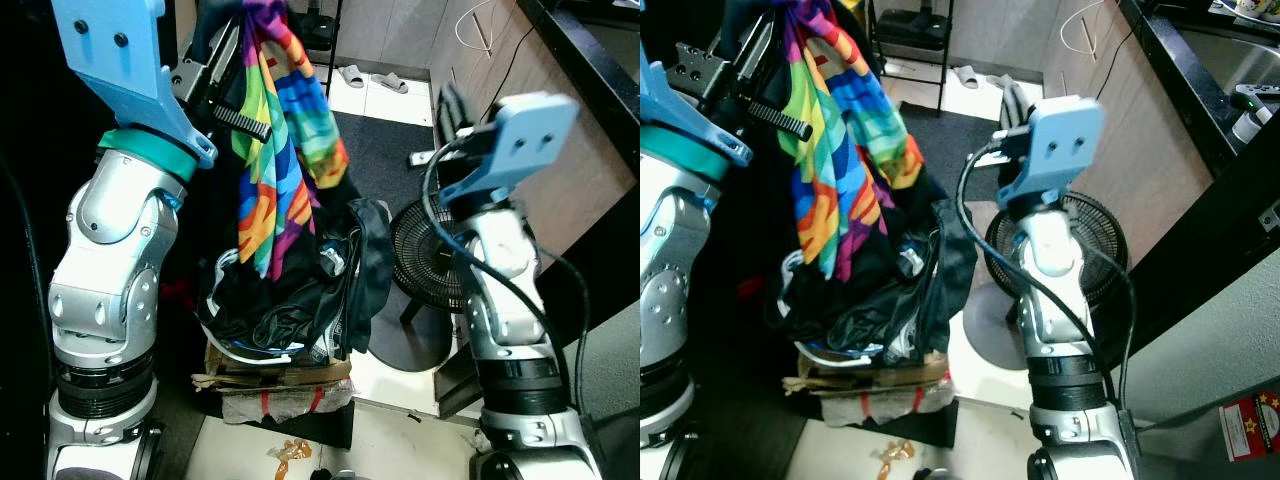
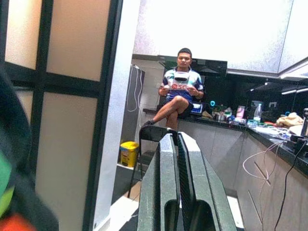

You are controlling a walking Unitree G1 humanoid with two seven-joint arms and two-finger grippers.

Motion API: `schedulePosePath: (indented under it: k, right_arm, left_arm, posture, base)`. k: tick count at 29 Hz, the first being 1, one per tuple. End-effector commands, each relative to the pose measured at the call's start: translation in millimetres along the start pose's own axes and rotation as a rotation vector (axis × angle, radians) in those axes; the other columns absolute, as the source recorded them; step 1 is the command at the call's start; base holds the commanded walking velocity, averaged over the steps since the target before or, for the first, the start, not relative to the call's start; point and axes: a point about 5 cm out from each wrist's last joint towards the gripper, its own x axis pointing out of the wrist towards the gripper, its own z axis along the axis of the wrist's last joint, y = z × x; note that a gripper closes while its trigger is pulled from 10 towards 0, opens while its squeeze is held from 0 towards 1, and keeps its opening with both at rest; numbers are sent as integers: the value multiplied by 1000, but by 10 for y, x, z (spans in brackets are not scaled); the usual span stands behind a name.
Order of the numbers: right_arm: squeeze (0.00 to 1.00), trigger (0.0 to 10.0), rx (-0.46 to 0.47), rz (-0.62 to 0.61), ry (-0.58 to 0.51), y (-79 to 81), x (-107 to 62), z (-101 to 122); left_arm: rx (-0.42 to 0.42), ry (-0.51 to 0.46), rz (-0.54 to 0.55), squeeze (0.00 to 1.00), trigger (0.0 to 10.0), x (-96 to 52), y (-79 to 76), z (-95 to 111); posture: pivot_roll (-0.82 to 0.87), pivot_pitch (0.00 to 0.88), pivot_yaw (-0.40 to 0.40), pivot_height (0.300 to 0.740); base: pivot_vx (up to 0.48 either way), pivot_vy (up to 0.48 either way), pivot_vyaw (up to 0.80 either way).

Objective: Clothes washing

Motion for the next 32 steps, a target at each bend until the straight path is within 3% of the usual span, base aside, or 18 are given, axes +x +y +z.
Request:
schedulePosePath:
  k: [1, 8, 10, 11, 19, 22, 26, 27, 32]
  right_arm:
    - [0, 10000, -15, 52, 99, 57, -127, -214]
    - [0, 10000, -27, 102, 212, 120, -317, -477]
    - [0, 10000, -27, 104, 223, 122, -332, -497]
    - [0, 10000, -27, 104, 231, 121, -341, -507]
    - [0, 10000, -28, 100, 244, 105, -354, -517]
    - [0, 10000, -25, 94, 250, 94, -361, -533]
    - [0, 10000, -24, 93, 250, 92, -362, -535]
    - [0, 10000, -23, 92, 250, 94, -361, -535]
    - [0, 10000, -21, 89, 253, 96, -360, -535]
  left_arm:
    - [12, 203, -28, 0, 10000, -144, -36, -416]
    - [-60, 402, -2, 0, 10000, -404, -39, -822]
    - [-69, 421, 0, 0, 10000, -425, -38, -857]
    - [-80, 433, 3, 1000, 10000, -443, -33, -884]
    - [-112, 401, 10, 1000, 10000, -412, -30, -838]
    - [-143, 303, 35, 1000, 10000, -290, 8, -645]
    - [-144, 289, 44, 1000, 10000, -269, 18, -617]
    - [-154, 242, 65, 0, 10000, -199, 54, -529]
    - [-216, 162, 63, 0, 10000, -46, 115, -357]
  posture:
    - [27, 43, -30, 740]
    - [31, 45, -34, 740]
    - [31, 45, -34, 740]
    - [31, 48, -34, 740]
    - [26, 53, -35, 740]
    - [28, 56, -37, 740]
    - [28, 56, -37, 740]
    - [27, 56, -36, 740]
    - [24, 58, -33, 740]
  base:
    - [0, 0, 0]
    - [0, 0, 0]
    - [0, 0, 0]
    - [0, 0, 0]
    - [0, 0, 0]
    - [0, 0, 0]
    - [0, 0, 0]
    - [0, 0, 0]
    - [0, 0, 0]
